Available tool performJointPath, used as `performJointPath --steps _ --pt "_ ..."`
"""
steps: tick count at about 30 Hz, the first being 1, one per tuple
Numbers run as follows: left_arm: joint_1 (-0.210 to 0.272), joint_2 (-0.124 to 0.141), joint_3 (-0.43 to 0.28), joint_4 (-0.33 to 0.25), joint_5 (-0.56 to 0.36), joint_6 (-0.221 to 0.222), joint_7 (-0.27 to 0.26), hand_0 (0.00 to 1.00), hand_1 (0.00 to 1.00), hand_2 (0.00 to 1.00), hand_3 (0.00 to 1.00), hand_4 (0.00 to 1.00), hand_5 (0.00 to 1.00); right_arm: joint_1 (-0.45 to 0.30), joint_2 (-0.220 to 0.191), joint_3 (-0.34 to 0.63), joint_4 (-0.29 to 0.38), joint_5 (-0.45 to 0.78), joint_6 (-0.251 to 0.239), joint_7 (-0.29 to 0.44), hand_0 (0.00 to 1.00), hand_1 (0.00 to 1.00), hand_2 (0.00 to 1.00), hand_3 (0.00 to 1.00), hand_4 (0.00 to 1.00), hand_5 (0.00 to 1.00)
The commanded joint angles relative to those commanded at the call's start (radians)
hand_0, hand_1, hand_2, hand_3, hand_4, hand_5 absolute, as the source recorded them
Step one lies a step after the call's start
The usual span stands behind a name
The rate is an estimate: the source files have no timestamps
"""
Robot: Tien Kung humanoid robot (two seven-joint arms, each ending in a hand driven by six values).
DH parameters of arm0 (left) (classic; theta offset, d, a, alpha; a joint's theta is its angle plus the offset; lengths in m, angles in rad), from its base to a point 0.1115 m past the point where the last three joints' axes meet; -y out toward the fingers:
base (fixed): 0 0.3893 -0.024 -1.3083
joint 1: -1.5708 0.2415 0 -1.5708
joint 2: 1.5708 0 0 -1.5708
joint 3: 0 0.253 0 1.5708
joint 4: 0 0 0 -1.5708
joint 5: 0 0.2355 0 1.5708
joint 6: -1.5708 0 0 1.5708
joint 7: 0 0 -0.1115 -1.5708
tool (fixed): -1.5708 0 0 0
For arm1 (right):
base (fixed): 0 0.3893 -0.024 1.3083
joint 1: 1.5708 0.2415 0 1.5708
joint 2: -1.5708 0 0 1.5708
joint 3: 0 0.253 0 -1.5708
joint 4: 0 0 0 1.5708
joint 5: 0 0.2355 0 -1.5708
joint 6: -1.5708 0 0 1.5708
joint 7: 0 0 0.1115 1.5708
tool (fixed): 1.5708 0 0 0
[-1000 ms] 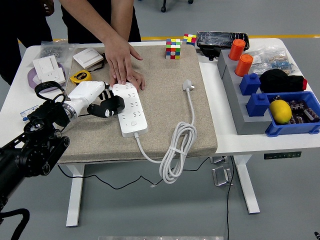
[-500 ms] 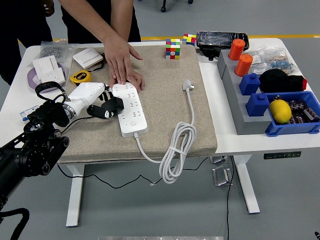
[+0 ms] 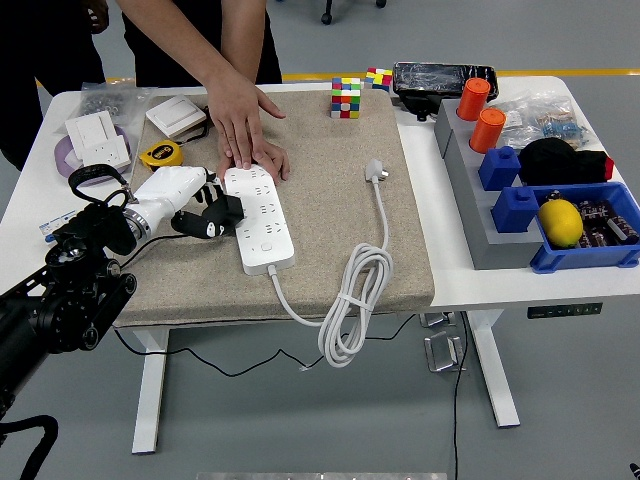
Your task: Pick up the plug,place it near the board,insert it into the board,press the button
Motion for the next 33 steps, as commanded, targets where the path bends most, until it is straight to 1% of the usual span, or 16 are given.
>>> performJointPath --steps 5,33 --pt "-0.004 0.001 -0.003 0.008 0.000 0.002 -0.002 0.503 0.513 0.393 0.425 0.585 0.092 0.000 0.000 -0.002 0.000 0.001 0.000 0.000 0.865 0.824 0.794 0.796 0.998 0.934" --pt "-0.004 0.001 0.006 0.015 0.000 0.003 -0.003 0.506 0.516 0.395 0.427 0.591 0.100 0.001 -0.001 0.003 0.000 0.000 0.000 0.000 0.865 0.821 0.793 0.797 0.998 0.934"
